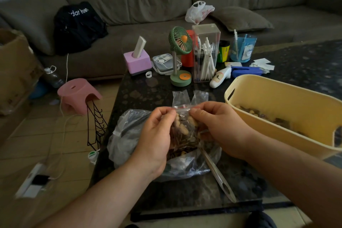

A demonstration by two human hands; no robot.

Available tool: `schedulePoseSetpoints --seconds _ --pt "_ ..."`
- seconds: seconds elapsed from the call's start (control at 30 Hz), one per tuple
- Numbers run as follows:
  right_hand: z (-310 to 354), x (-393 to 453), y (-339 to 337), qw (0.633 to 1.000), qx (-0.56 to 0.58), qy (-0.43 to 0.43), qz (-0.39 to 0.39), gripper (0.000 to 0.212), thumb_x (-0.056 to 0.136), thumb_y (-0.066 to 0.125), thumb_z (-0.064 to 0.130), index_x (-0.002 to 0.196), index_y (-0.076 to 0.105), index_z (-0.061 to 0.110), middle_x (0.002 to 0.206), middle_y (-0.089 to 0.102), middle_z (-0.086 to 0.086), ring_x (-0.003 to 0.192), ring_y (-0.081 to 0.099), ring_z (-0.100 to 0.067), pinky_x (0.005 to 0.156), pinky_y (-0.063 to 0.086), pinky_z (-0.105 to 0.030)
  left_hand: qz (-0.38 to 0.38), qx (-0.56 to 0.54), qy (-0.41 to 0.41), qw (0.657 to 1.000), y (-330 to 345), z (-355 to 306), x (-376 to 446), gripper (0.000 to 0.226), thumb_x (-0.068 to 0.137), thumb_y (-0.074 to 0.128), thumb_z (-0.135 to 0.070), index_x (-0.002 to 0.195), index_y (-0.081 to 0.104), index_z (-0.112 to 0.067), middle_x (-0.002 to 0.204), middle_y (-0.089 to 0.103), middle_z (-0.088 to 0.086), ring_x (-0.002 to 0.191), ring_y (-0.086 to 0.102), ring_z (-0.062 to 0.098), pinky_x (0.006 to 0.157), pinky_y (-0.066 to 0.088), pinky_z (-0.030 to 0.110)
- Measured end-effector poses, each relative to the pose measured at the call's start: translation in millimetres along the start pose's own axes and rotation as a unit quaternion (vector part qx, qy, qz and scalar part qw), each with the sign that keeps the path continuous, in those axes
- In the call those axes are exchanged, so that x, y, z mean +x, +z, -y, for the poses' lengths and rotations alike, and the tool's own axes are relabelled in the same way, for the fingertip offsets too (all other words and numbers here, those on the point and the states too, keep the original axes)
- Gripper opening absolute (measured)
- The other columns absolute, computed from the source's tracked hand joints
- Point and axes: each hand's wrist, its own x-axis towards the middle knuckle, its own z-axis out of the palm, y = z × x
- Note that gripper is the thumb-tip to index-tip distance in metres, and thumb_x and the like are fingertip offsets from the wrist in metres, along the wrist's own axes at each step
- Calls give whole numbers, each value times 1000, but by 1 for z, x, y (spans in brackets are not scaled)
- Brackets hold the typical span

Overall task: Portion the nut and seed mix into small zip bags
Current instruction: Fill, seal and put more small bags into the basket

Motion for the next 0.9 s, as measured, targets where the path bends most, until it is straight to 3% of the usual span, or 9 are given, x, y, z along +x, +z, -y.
schedulePoseSetpoints --seconds 0.1,0.27,0.37,0.53,0.77,0.9 --pt "3 0 -1 1000 -7 -15 -17 13 99 68 17 105 69 6 82 74 -5 68 71 -12 58 58 -26 -15 30 12 999 0 2 2 15 108 57 -31 101 69 -25 102 77 13 104 75 34 88 64 52" --pt "6 -2 -3 1000 -11 -17 -16 12 101 66 17 103 69 5 87 76 -9 74 73 -19 69 64 -35 -31 50 28 998 -1 2 2 17 109 55 -33 97 67 -30 101 76 13 104 74 36 90 62 61" --pt "7 -4 -2 1000 -6 -17 -14 14 102 63 16 103 70 4 86 76 -10 73 72 -20 66 65 -34 -40 58 37 997 -1 3 3 17 109 54 -35 98 67 -31 102 76 14 104 74 36 91 60 65" --pt "7 -4 -1 999 -25 -31 -28 14 102 64 16 102 69 3 89 77 -14 72 73 -20 62 61 -29 -60 52 50 996 -2 3 5 14 108 58 -29 106 71 -22 99 79 5 100 76 24 94 62 56" --pt "5 -1 -1 1000 17 -12 -14 17 104 61 19 103 68 4 87 76 -13 72 74 -19 60 59 -29 -48 30 47 997 0 3 5 21 109 56 -25 108 73 -11 102 80 13 99 78 28 94 63 53" --pt "3 0 1 1000 4 -16 -8 18 103 62 22 107 70 6 86 76 -9 73 72 -18 61 60 -29 -48 16 37 998 2 3 6 21 109 57 -27 109 73 -13 100 81 9 98 78 26 93 63 50"
